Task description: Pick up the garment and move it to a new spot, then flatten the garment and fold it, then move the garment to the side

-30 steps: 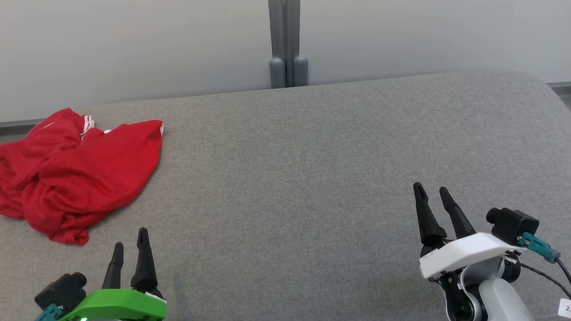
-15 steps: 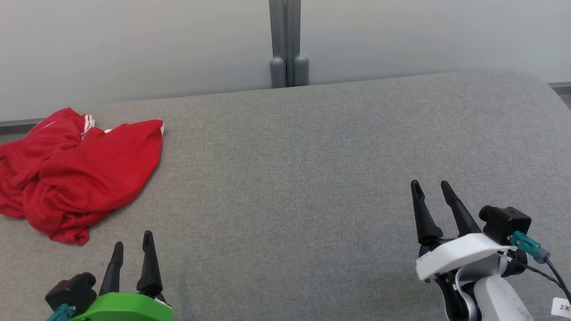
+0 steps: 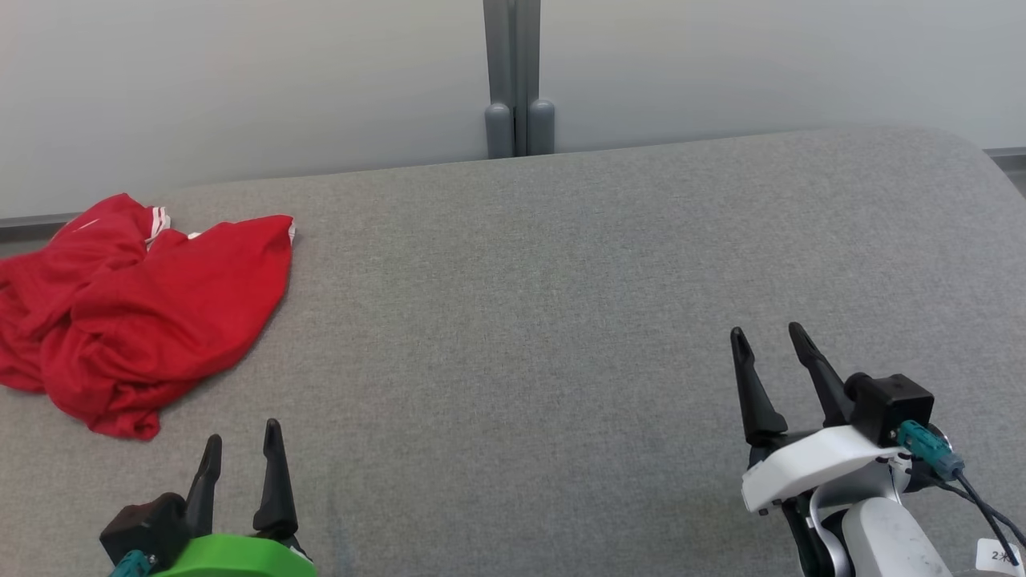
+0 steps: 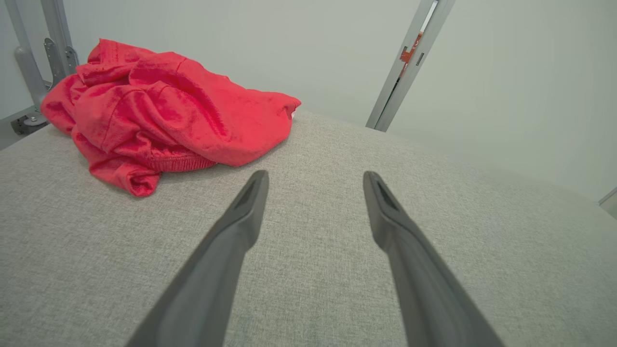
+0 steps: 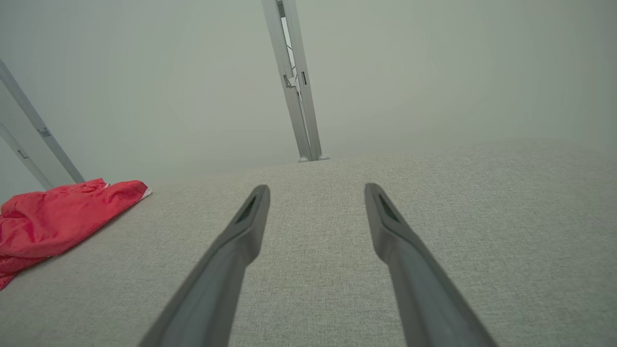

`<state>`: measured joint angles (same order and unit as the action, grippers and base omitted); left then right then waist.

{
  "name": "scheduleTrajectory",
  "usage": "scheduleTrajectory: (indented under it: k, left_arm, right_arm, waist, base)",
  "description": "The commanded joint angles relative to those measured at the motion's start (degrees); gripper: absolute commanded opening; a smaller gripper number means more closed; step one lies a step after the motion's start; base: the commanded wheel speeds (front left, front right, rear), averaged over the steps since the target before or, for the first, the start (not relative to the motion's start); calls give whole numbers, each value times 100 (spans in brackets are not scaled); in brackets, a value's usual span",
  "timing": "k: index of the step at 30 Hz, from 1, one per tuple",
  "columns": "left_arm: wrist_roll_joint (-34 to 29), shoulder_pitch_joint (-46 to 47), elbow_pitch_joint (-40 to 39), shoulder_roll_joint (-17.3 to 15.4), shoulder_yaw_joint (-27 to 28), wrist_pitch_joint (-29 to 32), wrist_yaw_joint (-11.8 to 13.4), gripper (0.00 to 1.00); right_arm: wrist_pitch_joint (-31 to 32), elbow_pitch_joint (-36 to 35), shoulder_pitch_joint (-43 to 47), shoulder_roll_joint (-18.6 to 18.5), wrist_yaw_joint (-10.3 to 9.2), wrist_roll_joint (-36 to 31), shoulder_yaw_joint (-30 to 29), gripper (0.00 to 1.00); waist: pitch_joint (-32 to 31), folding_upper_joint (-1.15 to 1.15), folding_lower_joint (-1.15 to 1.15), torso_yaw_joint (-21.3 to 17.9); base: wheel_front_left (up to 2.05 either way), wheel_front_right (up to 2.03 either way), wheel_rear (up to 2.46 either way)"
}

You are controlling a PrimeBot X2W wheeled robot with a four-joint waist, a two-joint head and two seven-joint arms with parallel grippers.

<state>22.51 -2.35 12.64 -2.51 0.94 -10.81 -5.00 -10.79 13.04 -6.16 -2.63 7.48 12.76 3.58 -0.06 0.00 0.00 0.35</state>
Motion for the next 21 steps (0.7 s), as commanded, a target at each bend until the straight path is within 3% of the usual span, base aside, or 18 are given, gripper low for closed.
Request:
scheduleTrajectory:
  k: [1,21]
  left_arm:
    - [-156,-38,-54,-50,-7,-63,20,100]
    - [-805,-148,66,-55,19,-296,-60,100]
  right_arm:
    - [-65,-3,-60,-30,1,-170,15,100]
    - [-299,265,-39,-34,2,-992,-221,100]
  waist:
    - [-4,0,0,-2]
    - [-23,0,0,-6]
  base:
    - [0,0,0]
    - [0,0,0]
